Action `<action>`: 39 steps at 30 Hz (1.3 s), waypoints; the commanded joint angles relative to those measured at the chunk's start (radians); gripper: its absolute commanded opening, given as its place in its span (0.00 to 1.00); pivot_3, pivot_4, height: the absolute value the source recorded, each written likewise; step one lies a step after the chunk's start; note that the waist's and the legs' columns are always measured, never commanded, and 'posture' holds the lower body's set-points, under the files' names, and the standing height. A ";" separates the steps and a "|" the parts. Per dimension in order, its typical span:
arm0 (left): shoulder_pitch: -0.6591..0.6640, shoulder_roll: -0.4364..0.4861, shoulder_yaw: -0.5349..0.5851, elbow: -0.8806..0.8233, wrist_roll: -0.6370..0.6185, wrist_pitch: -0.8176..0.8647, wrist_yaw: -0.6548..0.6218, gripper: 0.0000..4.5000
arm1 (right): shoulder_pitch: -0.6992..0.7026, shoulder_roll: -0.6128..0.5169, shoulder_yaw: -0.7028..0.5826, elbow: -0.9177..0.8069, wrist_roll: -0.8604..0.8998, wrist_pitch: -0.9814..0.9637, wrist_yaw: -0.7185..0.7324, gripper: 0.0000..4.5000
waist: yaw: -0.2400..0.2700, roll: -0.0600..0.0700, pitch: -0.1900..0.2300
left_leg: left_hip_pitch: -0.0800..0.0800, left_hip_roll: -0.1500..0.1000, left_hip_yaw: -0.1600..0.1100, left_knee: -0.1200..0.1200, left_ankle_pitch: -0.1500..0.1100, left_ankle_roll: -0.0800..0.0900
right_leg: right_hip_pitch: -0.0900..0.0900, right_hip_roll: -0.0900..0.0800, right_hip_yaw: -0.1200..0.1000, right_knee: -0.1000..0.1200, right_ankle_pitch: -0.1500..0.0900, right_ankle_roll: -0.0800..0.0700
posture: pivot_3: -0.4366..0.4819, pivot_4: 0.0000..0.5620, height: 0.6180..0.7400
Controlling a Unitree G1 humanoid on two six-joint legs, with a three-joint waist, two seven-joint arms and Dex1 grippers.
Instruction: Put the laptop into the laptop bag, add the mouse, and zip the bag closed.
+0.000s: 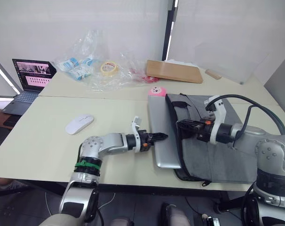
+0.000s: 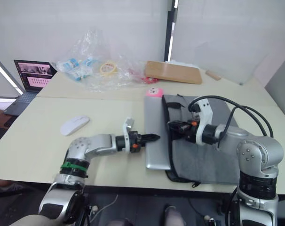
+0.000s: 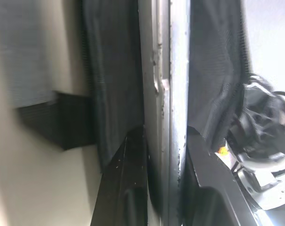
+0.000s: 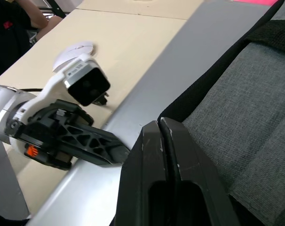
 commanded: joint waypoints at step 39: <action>-0.064 -0.228 0.140 -0.014 0.589 0.080 -0.417 0.65 | 0.005 -0.170 0.080 0.009 -0.029 -0.176 0.078 0.18 | -0.005 0.000 0.000 | -0.004 0.001 0.005 -0.001 0.001 0.007 | 0.001 0.001 -0.002 -0.014 0.010 0.007 | 0.48 0.27 1.00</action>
